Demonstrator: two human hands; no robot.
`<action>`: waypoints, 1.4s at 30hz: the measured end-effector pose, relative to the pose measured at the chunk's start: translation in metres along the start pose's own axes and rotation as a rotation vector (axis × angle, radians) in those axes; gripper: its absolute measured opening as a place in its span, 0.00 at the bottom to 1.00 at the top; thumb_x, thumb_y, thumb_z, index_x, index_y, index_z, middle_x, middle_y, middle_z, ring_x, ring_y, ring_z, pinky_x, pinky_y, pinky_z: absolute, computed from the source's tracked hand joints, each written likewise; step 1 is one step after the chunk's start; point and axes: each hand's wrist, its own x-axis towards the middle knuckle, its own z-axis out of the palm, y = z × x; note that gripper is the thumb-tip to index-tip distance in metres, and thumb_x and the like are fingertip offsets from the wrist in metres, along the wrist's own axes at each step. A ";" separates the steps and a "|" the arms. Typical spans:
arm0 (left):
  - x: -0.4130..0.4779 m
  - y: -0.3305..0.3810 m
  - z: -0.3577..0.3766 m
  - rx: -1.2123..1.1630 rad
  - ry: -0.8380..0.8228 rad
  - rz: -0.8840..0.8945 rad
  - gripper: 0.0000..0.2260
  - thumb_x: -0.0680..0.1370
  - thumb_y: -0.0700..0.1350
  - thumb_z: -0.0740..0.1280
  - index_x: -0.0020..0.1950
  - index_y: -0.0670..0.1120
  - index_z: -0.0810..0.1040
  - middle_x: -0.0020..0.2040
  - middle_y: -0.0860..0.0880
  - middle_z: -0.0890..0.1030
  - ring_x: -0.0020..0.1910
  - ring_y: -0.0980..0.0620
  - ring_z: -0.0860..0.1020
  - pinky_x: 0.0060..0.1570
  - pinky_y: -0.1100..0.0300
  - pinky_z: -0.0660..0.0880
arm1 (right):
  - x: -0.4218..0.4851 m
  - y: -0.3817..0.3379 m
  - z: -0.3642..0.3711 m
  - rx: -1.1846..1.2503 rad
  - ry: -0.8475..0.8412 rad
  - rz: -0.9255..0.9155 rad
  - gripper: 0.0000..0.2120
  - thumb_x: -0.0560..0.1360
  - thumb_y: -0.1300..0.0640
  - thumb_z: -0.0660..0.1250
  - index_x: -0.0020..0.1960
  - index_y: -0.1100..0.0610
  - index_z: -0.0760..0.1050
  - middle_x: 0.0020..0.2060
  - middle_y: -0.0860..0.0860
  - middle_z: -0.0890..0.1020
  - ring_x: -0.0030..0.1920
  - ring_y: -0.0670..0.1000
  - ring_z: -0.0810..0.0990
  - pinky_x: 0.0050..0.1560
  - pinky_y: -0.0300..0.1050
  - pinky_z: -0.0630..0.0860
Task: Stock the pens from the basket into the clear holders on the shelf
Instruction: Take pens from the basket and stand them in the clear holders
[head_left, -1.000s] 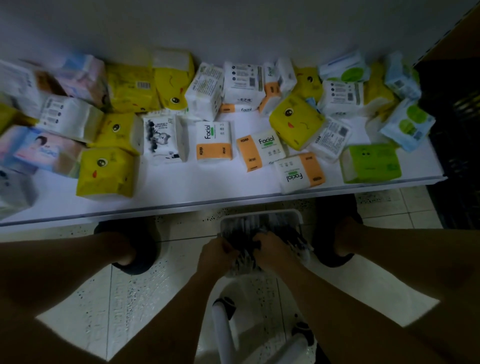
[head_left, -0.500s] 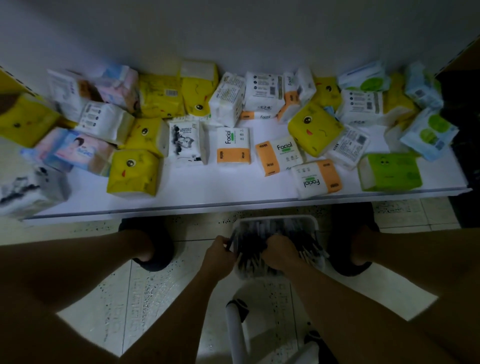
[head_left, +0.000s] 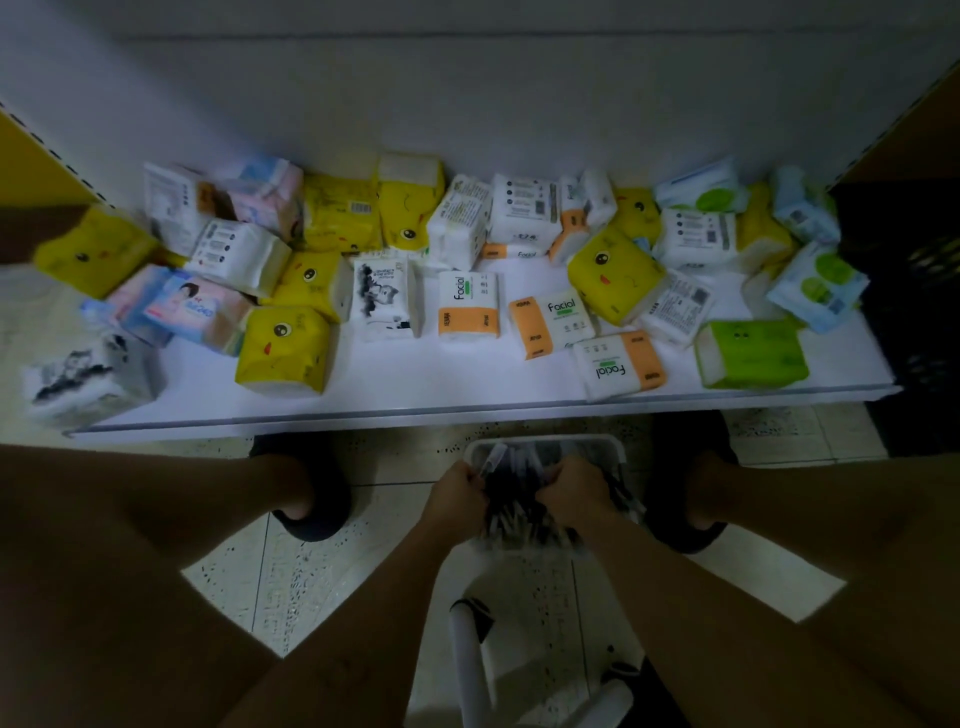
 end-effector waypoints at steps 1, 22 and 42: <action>-0.003 0.003 -0.001 -0.002 0.021 0.006 0.07 0.82 0.43 0.56 0.52 0.42 0.71 0.49 0.43 0.77 0.45 0.48 0.75 0.44 0.56 0.72 | -0.002 0.000 -0.001 0.035 -0.021 -0.003 0.09 0.73 0.63 0.68 0.51 0.66 0.77 0.46 0.61 0.82 0.46 0.60 0.82 0.44 0.47 0.80; -0.109 0.118 -0.073 -0.282 0.406 0.649 0.11 0.81 0.52 0.59 0.52 0.47 0.77 0.35 0.50 0.80 0.34 0.54 0.78 0.33 0.63 0.71 | -0.145 -0.071 -0.117 0.578 0.388 -0.637 0.07 0.81 0.50 0.61 0.47 0.50 0.75 0.30 0.44 0.74 0.33 0.40 0.70 0.34 0.32 0.65; -0.295 0.233 -0.249 -0.281 0.617 1.259 0.12 0.79 0.43 0.67 0.62 0.53 0.76 0.43 0.49 0.82 0.39 0.52 0.83 0.45 0.49 0.81 | -0.312 -0.229 -0.252 0.926 0.346 -1.218 0.05 0.79 0.63 0.64 0.46 0.56 0.76 0.38 0.52 0.80 0.37 0.48 0.79 0.37 0.41 0.76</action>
